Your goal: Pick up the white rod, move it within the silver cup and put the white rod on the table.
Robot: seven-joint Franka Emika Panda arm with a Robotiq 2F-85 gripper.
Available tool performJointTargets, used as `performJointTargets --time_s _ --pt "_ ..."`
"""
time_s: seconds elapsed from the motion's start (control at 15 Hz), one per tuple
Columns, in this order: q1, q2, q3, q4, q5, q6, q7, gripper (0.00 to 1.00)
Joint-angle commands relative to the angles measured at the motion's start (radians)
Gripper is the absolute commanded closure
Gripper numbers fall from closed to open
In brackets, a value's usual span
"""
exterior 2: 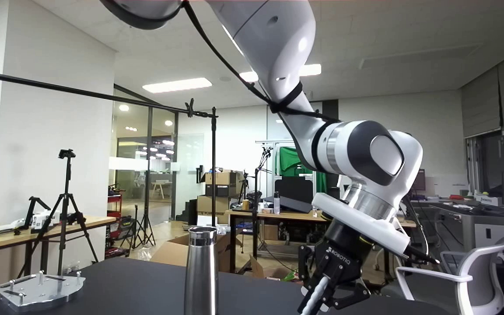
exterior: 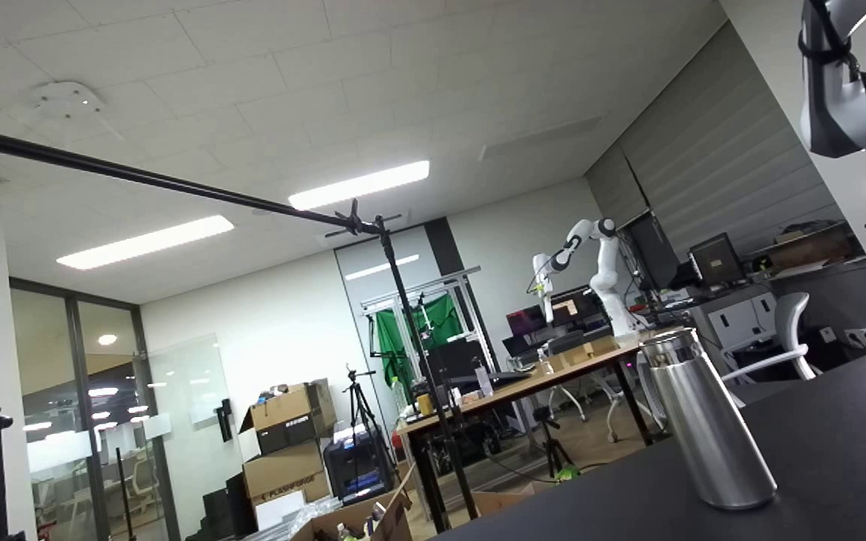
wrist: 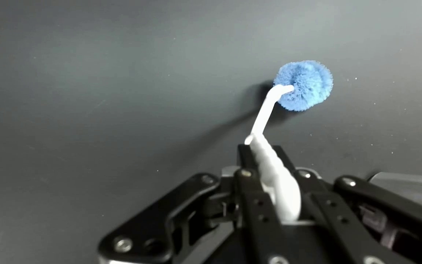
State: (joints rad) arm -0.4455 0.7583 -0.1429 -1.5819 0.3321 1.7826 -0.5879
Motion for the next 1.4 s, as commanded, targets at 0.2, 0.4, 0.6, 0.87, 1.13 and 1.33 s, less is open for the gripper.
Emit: performJointTargets --time_s 0.2,0.4,0.6,0.87,1.13,1.33 --pt "-0.002 0.027 0.009 0.026 -0.031 0.047 0.071 0.52" --pt "-0.005 0.040 0.016 0.022 -0.044 0.099 0.078 0.31" --pt "-0.006 0.016 0.040 0.016 -0.025 0.106 0.080 0.11" --pt "0.010 -0.057 0.046 0.013 -0.053 0.114 0.068 0.00" --pt "0.051 -0.193 0.041 -0.054 -0.122 0.165 0.047 0.00" --pt "0.040 -0.162 0.053 -0.002 -0.118 0.142 0.036 0.00"
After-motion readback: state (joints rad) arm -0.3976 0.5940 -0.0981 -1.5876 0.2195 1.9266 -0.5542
